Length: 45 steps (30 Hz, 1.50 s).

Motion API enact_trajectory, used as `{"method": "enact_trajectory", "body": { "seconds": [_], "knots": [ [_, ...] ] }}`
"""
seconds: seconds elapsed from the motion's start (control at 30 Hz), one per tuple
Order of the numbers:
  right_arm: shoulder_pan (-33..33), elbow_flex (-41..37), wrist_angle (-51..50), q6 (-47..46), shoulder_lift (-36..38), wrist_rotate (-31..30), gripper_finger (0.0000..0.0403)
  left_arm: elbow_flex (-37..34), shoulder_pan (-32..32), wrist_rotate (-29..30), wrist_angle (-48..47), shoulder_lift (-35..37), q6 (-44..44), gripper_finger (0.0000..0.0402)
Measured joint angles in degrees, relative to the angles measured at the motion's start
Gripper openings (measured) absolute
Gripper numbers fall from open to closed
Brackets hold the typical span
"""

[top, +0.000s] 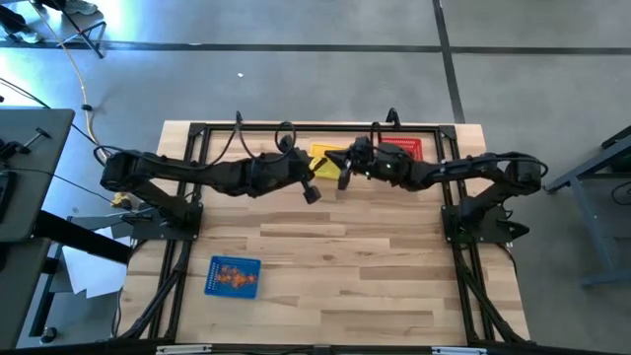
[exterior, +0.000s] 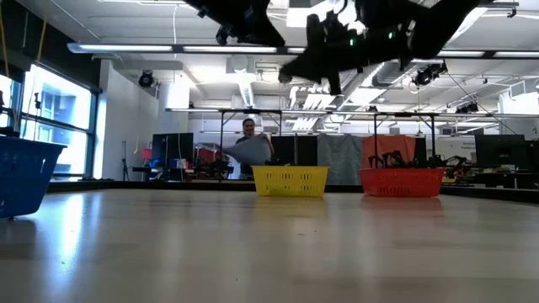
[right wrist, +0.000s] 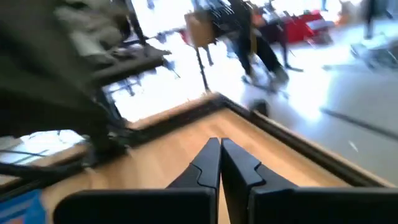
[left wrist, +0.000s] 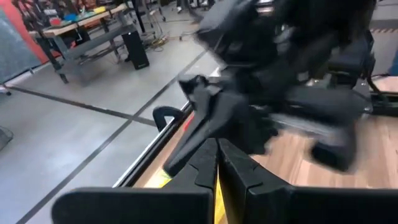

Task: Sort Halloween decoration
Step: Put the green spider toy into the yellow bin

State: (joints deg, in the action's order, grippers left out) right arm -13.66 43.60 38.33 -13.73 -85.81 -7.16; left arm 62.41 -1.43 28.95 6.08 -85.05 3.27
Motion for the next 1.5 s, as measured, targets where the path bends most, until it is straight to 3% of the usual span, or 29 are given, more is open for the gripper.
{"method": "enact_trajectory", "body": {
  "seconds": [0.63, 1.03, 1.5],
  "knots": [
    [-9.9, 0.1, -15.8, -4.2, 0.3, 0.1, 0.0000, -0.1, 1.0, 0.2, -1.6, 0.7, -0.1, 0.0000],
    [-9.8, 0.2, -22.2, -5.5, 0.3, 1.7, 0.0000, -0.2, 5.9, 6.8, -4.1, 5.7, -0.2, 0.0001],
    [-10.8, 0.2, -17.0, -7.4, -12.1, 6.9, 0.0000, -0.2, 13.2, 9.8, -4.5, 7.6, 1.6, 0.0018]
  ]
}}
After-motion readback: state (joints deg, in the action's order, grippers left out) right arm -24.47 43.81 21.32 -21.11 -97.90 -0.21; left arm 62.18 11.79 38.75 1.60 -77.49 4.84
